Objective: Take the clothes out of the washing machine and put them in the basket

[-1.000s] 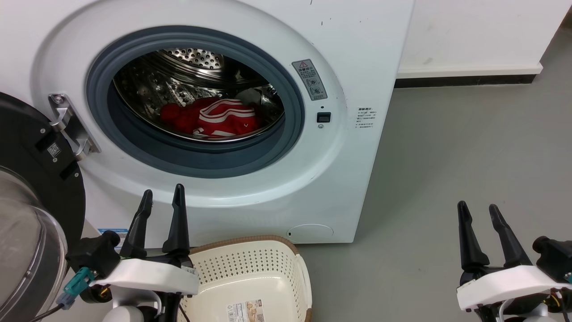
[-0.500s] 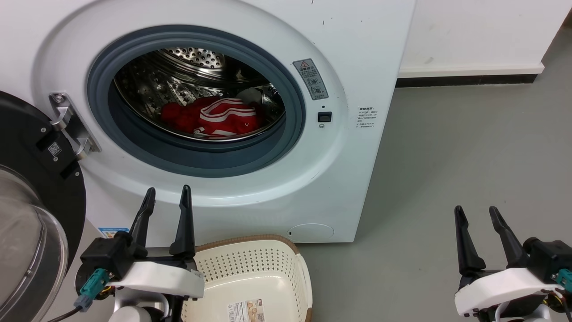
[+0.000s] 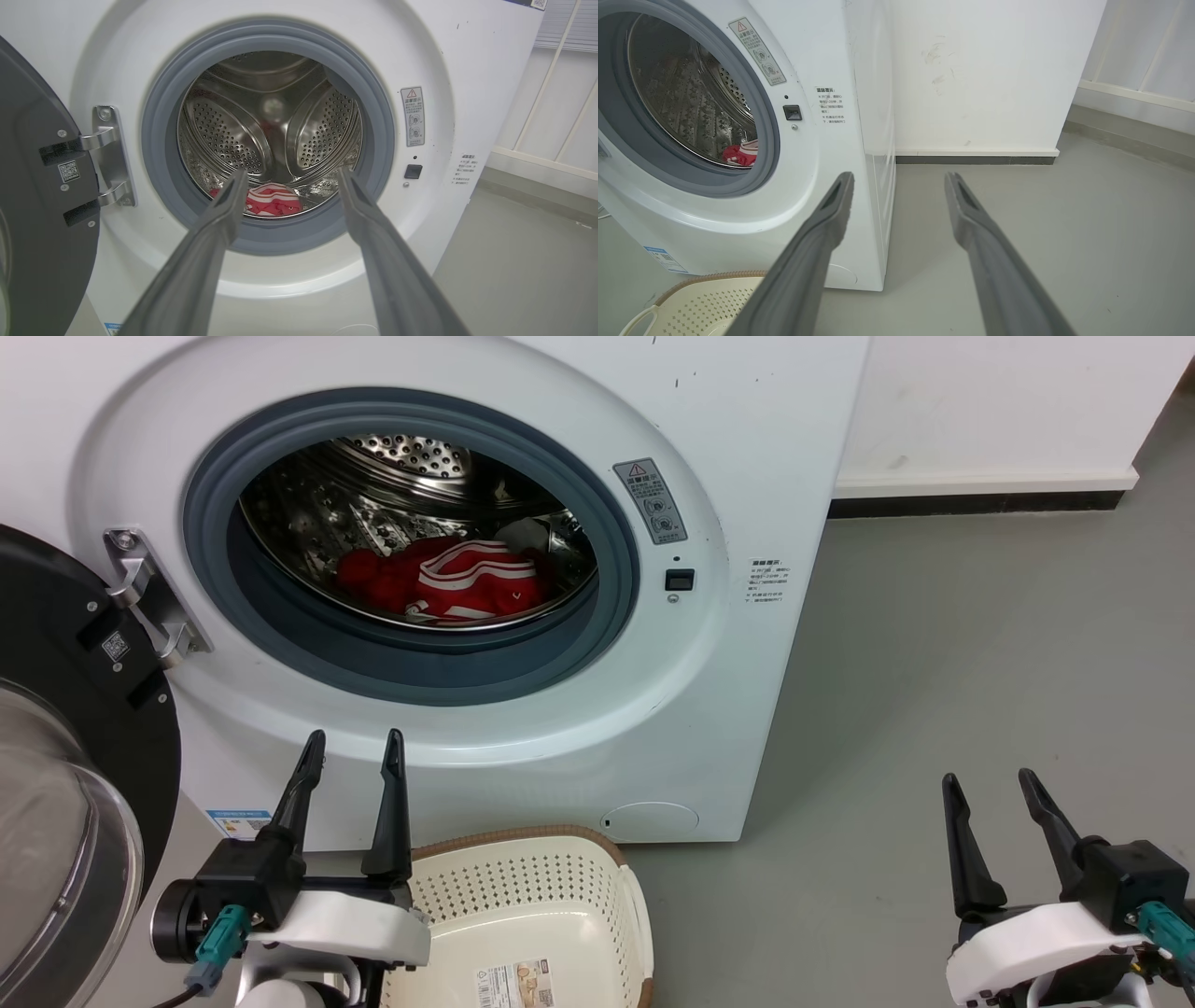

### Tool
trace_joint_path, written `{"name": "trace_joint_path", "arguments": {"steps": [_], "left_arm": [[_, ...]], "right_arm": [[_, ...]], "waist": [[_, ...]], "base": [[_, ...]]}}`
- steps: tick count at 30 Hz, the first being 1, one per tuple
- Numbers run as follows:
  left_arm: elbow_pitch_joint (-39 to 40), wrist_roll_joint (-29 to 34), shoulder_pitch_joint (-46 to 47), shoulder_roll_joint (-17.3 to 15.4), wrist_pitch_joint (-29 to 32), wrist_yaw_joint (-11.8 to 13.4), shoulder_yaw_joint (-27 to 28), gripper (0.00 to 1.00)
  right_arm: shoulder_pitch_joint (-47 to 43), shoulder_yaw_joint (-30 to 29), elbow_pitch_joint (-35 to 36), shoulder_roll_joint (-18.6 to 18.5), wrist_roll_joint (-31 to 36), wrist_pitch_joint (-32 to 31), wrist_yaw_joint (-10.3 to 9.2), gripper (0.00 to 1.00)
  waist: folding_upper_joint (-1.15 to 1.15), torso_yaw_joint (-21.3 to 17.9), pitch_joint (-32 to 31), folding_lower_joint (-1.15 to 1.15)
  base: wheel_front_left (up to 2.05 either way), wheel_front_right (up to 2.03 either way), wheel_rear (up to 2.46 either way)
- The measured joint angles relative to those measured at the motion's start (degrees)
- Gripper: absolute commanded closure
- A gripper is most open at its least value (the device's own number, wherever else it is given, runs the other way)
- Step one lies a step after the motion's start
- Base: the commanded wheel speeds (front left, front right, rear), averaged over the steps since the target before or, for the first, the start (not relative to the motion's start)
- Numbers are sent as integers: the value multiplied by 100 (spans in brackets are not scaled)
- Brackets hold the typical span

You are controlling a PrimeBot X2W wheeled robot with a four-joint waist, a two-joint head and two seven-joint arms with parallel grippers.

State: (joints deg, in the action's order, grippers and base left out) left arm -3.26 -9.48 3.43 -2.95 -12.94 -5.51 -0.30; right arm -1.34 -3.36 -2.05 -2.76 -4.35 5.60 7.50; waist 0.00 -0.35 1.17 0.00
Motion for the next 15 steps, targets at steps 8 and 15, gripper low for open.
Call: {"name": "trace_joint_path", "arguments": {"steps": [8,15], "left_arm": [[-29,341,-37,-1,-89,47,5,0],[-80,589,-54,-2,-160,67,13,0]], "right_arm": [[-6,12,54,-1,349,48,0,0],[-10,24,120,-1,598,68,0,0]], "waist": [[0,14,3,0],[0,25,16,0]], "base": [[0,0,0],[0,0,0]]}}
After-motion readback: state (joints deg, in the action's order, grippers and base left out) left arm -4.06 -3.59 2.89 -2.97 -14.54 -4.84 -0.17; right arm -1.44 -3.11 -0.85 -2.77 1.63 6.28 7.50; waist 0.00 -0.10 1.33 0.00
